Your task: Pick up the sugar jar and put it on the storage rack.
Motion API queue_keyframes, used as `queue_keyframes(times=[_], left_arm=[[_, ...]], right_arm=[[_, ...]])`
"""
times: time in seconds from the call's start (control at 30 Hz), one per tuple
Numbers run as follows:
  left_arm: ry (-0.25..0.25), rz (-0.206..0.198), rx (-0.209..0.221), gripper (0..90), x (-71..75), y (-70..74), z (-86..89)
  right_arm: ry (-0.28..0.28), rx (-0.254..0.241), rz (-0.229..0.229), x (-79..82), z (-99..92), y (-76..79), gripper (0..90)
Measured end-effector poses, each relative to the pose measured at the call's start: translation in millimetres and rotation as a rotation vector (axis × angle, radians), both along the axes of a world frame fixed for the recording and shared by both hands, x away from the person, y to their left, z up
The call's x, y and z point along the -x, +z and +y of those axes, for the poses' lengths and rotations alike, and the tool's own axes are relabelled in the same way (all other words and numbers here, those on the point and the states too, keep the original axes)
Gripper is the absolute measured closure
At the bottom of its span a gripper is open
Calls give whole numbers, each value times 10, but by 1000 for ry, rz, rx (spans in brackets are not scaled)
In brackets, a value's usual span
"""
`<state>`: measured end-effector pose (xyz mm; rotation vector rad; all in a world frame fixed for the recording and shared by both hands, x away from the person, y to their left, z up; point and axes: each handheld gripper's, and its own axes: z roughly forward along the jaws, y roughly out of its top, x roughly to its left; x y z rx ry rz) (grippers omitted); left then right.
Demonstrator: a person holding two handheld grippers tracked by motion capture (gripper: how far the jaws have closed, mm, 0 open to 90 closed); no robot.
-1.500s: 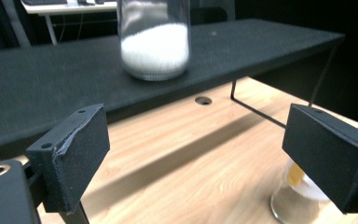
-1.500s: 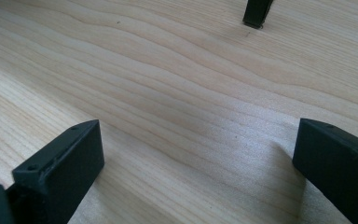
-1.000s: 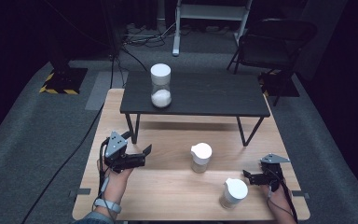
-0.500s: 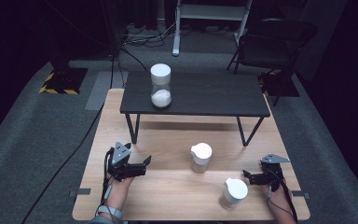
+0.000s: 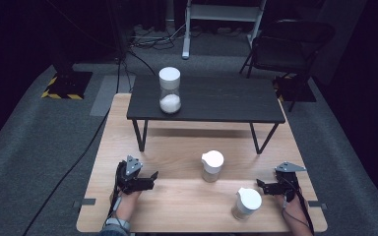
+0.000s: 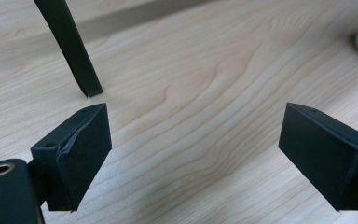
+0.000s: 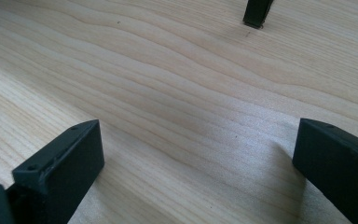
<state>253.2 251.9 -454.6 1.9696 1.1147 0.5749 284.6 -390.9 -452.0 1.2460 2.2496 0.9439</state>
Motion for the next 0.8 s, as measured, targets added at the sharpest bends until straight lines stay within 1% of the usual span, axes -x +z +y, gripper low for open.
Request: queue_keyframes(times=[0.03,0.07,0.1,0.17,0.2,0.23,0.3,0.37,0.4,0.43,0.47,0.53,0.67,0.8], left_arm=[[0,5,-6,93,-13,-16,4],[4,17,-1,92,-28,-37,15],[11,30,4,92,-44,-56,28],[28,55,-3,91,-74,-77,35],[37,78,-13,94,-102,-58,24],[39,89,-22,86,-123,-45,24],[37,99,-41,82,-142,-33,7],[35,123,-82,81,-182,-3,-44],[35,131,-82,69,-199,3,-37],[48,148,-62,60,-216,2,-25],[64,159,-61,45,-226,8,-29],[77,158,-68,15,-216,10,-26],[95,161,-61,14,-210,7,-39],[95,160,-62,13,-211,6,-39]], right_arm=[[0,0,0,0,0,0,17],[0,0,0,0,0,0,17],[0,0,0,0,0,0,17],[0,0,0,0,-1,0,17],[0,0,0,0,-1,0,17],[0,0,0,0,-1,0,17],[0,0,0,-1,-1,0,17],[0,-1,0,-1,-1,0,17],[0,0,0,-1,-1,0,17],[0,0,0,-1,-1,0,17],[0,0,0,-1,0,0,17],[0,0,0,-1,0,0,17],[0,1,1,-5,2,1,16],[0,1,-1,-11,2,-1,16]])
